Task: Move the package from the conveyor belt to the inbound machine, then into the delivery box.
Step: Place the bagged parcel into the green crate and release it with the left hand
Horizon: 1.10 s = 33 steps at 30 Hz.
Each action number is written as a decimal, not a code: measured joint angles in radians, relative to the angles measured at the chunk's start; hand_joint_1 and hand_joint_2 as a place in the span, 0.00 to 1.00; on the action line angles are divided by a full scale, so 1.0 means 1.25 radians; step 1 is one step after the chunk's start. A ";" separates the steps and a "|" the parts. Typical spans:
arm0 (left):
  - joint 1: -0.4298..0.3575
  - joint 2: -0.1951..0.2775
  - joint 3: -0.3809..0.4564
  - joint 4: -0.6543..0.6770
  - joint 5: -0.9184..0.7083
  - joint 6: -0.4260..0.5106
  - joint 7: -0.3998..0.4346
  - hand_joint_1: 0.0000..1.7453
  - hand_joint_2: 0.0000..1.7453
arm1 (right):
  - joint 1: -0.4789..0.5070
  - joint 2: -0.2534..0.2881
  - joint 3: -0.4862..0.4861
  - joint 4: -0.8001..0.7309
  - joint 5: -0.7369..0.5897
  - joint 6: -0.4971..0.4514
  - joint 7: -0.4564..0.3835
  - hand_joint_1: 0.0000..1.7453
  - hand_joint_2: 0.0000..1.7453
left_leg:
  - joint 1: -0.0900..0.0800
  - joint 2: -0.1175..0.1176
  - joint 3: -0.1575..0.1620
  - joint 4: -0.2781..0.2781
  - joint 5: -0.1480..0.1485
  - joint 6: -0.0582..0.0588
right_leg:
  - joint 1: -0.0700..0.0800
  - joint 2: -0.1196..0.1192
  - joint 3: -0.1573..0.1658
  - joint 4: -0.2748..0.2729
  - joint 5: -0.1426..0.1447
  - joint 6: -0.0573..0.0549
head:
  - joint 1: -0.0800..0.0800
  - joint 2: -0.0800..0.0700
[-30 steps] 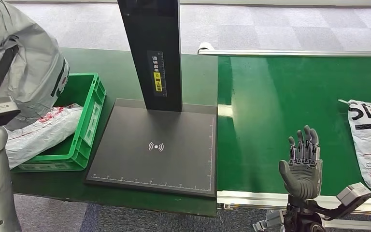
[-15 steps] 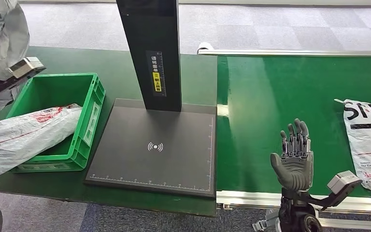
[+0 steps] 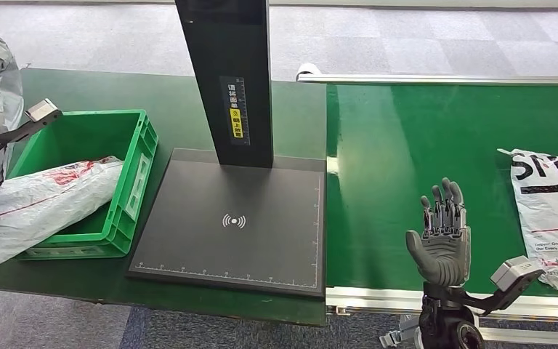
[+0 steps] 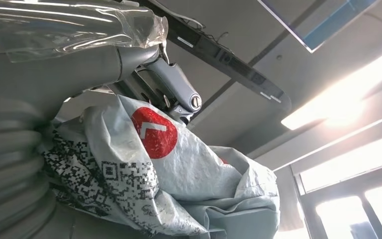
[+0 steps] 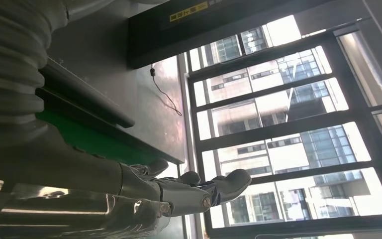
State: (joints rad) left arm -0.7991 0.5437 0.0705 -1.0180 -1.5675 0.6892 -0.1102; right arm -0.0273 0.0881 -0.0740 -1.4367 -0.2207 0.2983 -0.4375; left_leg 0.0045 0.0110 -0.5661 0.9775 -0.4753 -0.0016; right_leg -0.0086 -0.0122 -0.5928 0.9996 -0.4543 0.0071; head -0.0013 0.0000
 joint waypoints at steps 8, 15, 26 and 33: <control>-0.040 0.007 -0.022 0.071 0.002 -0.017 0.025 0.00 1.00 | -0.001 -0.002 0.000 0.004 -0.011 -0.011 -0.006 0.00 1.00 | 0.000 0.000 0.000 0.000 0.000 0.000 | 0.000 0.000 0.000 0.000 0.000 0.000 | 0.000 0.000; -0.064 0.006 -0.036 0.117 0.066 -0.032 -0.002 0.00 1.00 | -0.001 -0.006 0.004 0.011 -0.016 -0.016 -0.009 0.00 1.00 | 0.000 0.000 0.000 0.000 0.000 0.000 | 0.000 0.001 0.000 0.000 0.000 0.000 | 0.000 0.000; -0.066 -0.013 -0.051 0.055 0.177 -0.137 -0.042 0.00 1.00 | -0.013 -0.030 0.005 0.034 -0.032 -0.038 -0.036 0.00 1.00 | 0.000 0.001 0.000 0.000 0.000 0.000 | 0.000 0.002 0.000 0.000 0.000 0.000 | 0.000 0.000; -0.071 -0.029 -0.068 0.056 0.281 -0.174 -0.052 0.00 1.00 | -0.010 -0.051 0.016 0.039 -0.055 -0.063 -0.047 0.00 1.00 | 0.000 0.001 0.000 0.000 0.000 -0.001 | 0.000 0.002 0.000 0.000 0.000 0.000 | 0.000 0.000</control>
State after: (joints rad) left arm -0.8875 0.5071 -0.0140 -0.9476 -1.2165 0.4714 -0.1753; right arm -0.0402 0.0244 -0.0541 -1.3878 -0.2892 0.2201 -0.4961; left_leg 0.0048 0.0119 -0.5660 0.9776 -0.4756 -0.0022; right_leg -0.0083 -0.0101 -0.5932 0.9996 -0.4541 0.0070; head -0.0013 0.0000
